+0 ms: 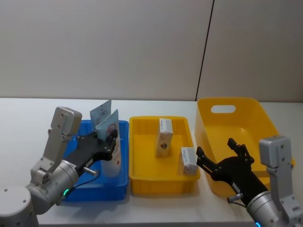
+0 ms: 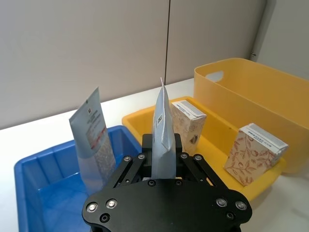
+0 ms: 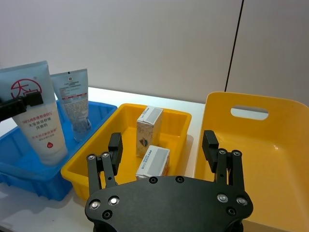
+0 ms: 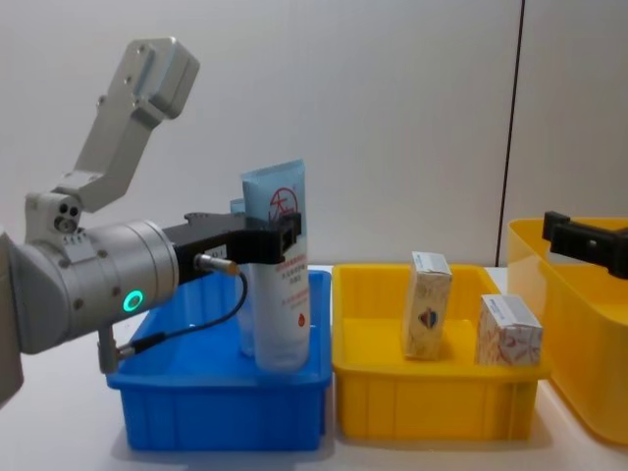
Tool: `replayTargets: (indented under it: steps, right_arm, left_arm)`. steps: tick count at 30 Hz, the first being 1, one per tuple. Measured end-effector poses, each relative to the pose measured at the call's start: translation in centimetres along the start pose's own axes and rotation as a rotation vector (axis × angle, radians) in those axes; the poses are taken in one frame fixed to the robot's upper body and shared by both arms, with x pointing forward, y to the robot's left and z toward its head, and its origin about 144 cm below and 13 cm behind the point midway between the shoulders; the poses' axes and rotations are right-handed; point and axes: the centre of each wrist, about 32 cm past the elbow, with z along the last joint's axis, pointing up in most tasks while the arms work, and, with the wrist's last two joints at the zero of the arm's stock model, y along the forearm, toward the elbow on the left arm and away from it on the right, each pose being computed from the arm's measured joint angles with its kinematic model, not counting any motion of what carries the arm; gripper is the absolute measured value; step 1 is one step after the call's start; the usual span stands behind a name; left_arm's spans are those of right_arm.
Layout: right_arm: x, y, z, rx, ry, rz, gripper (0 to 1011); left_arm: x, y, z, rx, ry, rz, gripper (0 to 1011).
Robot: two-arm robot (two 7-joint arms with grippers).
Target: Bimanual collaborative sorting of washing and personal care products
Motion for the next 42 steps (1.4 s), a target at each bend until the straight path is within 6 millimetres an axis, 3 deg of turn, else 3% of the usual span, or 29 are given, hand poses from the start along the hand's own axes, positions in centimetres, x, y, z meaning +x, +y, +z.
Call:
replayTargets:
  steps: [6,24,42]
  right_arm:
    - [0.0,0.0,0.0,0.0,0.0,0.0,1003]
    - [0.0,0.0,0.0,0.0,0.0,0.0,1003]
    - [0.0,0.0,0.0,0.0,0.0,0.0,1003]
  left_arm:
    - [0.2,0.2,0.7,-0.015,-0.023,0.015,195]
    - [1.2,1.6,5.4,-0.135,-0.118,-0.02,195]
    - [0.6,1.0,5.6,-0.164,-0.056,-0.237,195]
